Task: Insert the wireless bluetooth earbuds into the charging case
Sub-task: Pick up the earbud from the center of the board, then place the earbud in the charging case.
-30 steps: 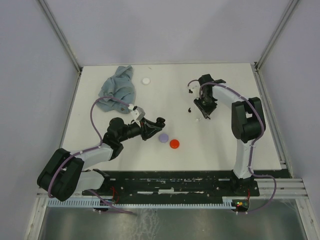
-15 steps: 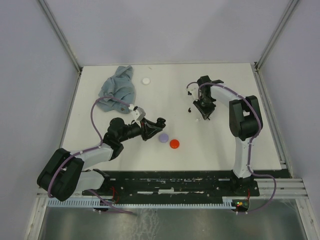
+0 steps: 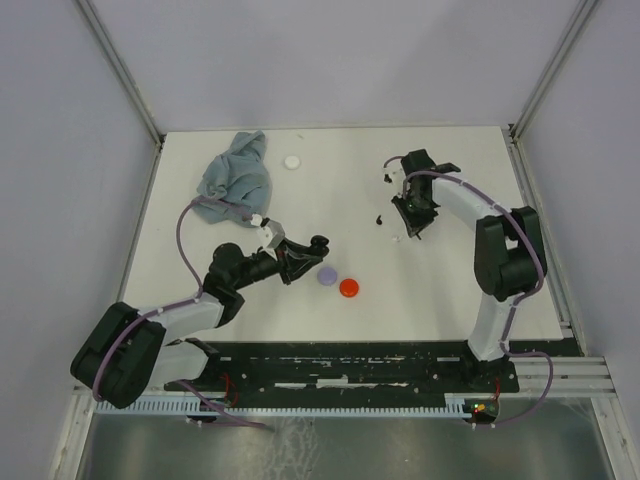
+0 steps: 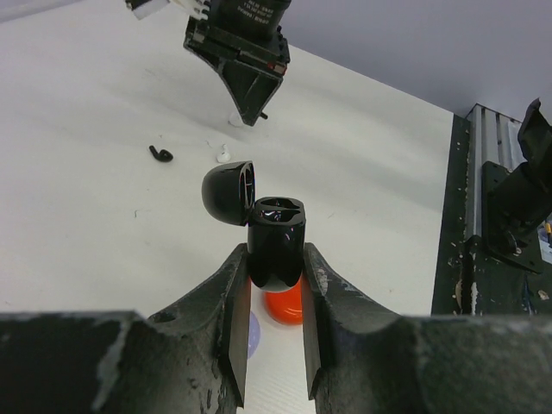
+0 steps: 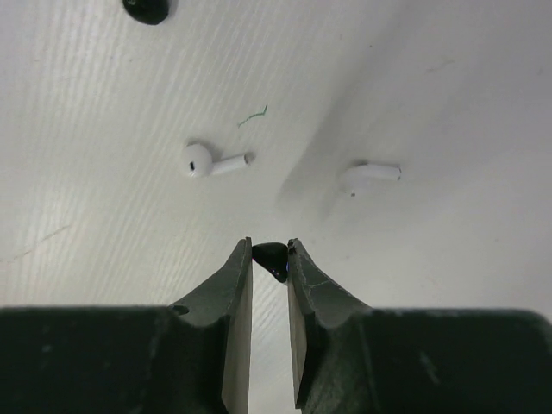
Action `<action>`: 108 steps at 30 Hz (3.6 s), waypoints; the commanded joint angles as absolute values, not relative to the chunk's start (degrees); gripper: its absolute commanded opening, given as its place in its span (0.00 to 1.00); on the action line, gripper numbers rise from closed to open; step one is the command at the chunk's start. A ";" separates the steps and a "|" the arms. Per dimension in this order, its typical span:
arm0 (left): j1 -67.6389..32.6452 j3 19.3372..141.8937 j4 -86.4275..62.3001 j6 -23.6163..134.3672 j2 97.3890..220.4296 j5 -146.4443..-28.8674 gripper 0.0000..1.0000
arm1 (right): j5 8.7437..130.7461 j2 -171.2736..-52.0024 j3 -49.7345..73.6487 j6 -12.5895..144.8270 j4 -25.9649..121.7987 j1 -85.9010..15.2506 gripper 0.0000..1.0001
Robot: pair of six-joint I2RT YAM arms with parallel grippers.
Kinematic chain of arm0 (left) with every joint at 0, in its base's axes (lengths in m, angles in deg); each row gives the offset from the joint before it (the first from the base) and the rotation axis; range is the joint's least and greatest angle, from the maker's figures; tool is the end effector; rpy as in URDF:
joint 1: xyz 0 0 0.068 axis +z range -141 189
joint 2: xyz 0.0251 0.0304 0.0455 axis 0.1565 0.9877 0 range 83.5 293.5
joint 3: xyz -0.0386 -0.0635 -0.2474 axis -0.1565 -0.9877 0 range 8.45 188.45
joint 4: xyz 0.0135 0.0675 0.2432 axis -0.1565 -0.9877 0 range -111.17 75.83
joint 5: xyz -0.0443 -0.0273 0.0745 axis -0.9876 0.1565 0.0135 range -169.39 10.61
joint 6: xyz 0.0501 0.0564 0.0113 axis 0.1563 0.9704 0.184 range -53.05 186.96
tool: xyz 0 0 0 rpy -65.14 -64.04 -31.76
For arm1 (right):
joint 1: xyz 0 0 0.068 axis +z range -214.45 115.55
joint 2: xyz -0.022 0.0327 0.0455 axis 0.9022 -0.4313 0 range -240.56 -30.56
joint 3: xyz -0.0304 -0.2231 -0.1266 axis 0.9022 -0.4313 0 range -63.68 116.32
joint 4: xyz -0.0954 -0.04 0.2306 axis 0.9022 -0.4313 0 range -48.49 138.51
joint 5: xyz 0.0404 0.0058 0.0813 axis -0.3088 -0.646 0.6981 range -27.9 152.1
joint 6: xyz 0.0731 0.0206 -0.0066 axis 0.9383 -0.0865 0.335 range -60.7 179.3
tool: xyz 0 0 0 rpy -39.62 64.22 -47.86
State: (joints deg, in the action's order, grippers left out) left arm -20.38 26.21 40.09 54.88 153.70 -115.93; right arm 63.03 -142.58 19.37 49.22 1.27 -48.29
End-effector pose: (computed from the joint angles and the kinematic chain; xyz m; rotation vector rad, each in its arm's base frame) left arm 0.2015 -0.1575 0.2016 0.7588 1.4592 -1.0495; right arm 0.3663 0.1073 0.1480 -0.6617 2.8254 0.0420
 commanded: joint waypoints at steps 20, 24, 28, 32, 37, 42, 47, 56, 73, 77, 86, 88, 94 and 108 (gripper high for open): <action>-20.58 16.26 61.25 63.35 147.07 -116.17 0.03 | 62.01 -100.79 3.67 85.45 23.06 -28.02 0.17; -20.62 15.62 62.85 63.09 146.70 -116.07 0.03 | 60.49 -98.01 1.93 88.36 28.03 -23.67 0.18; -20.66 15.10 64.22 62.92 146.33 -115.87 0.03 | 59.33 -96.12 -0.10 90.13 34.11 -19.31 0.18; -20.64 14.54 65.94 62.27 146.04 -116.08 0.03 | 58.75 -95.59 -3.09 92.24 41.01 -15.31 0.18; -20.64 14.27 66.08 62.23 145.46 -115.53 0.03 | 58.50 -96.57 -4.76 93.53 47.07 -11.03 0.18; -20.62 14.16 66.11 62.04 144.79 -114.87 0.03 | 58.43 -97.97 -6.63 94.45 53.50 -8.02 0.18; -20.67 13.91 65.90 62.01 144.02 -114.08 0.03 | 58.39 -99.87 -6.80 94.46 55.65 -6.12 0.18; -20.68 13.63 65.86 61.68 143.06 -112.41 0.03 | 57.14 -101.53 -7.37 94.52 55.31 -4.32 0.17; -20.62 14.02 65.87 60.79 143.11 -113.16 0.03 | 53.68 -102.81 -10.14 93.56 58.70 -3.30 0.17; -20.66 14.31 65.92 60.23 143.57 -113.19 0.03 | 54.03 -102.84 -10.04 93.19 59.48 -3.19 0.17; -20.63 14.68 63.77 59.95 142.92 -110.78 0.03 | 55.09 -102.53 -9.15 92.23 57.18 -3.13 0.34; -20.63 14.69 63.71 59.94 143.00 -110.62 0.03 | 55.07 -102.17 -8.32 91.48 56.01 -3.12 0.39; -20.67 14.91 63.31 60.11 143.80 -110.18 0.03 | 53.56 -100.67 -7.52 89.90 53.46 -3.17 0.50; -20.67 15.35 56.96 62.21 142.99 -102.00 0.03 | 47.07 -98.63 -0.47 77.75 29.49 -11.91 0.59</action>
